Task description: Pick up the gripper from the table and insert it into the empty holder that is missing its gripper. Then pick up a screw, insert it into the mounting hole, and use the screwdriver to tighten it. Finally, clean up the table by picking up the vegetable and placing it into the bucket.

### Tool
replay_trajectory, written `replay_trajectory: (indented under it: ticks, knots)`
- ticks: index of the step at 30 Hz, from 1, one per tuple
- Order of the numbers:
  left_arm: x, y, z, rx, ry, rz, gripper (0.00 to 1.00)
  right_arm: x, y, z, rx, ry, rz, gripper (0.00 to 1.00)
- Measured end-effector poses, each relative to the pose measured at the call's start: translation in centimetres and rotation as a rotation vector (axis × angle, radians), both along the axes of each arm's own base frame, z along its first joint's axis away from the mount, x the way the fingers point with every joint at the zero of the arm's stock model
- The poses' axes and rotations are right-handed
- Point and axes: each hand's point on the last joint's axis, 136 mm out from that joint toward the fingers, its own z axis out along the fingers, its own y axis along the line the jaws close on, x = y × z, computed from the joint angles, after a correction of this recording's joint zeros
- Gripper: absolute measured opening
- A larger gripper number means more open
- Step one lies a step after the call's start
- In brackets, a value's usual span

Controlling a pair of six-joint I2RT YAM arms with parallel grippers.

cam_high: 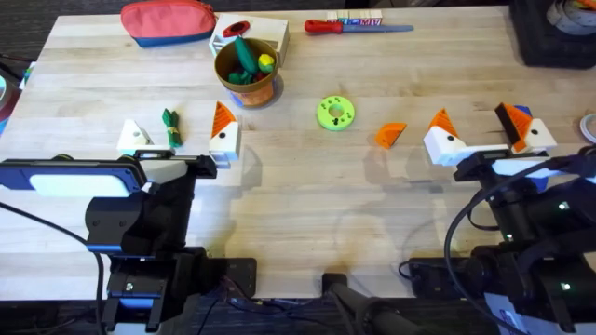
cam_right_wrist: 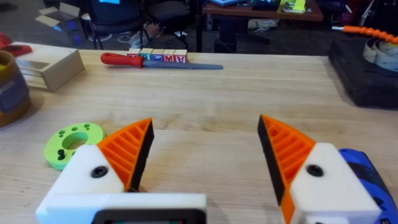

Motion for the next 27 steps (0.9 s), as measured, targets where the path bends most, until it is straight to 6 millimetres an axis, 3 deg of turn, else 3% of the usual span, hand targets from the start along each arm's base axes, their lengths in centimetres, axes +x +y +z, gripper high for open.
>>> replay_trajectory:
  ticks: [14, 17, 20, 23, 27]
  knots:
    - [0.0, 0.0, -0.3, 0.003, 0.011, -0.003, 0.987, 0.0, 0.0, -0.1, 0.001, 0.008, 0.0, 0.991]
    - [-0.3, -0.2, -1.8, 0.003, 0.096, -0.009, 0.987, -0.4, 0.0, -0.3, 0.015, 0.055, 0.0, 0.991]
    - [-1.5, 0.0, -1.8, 0.005, 0.211, -0.002, 0.986, -1.4, 0.1, -1.1, 0.027, 0.171, 0.002, 0.991]
    - [-3.0, 0.8, 0.3, -0.005, 0.286, 0.049, 0.986, -2.6, 0.1, -0.5, 0.032, 0.285, 0.0, 0.991]
    - [-3.9, 2.4, 4.9, -0.016, 0.325, 0.144, 0.986, -3.6, 0.1, 3.0, 0.034, 0.378, -0.002, 0.99]
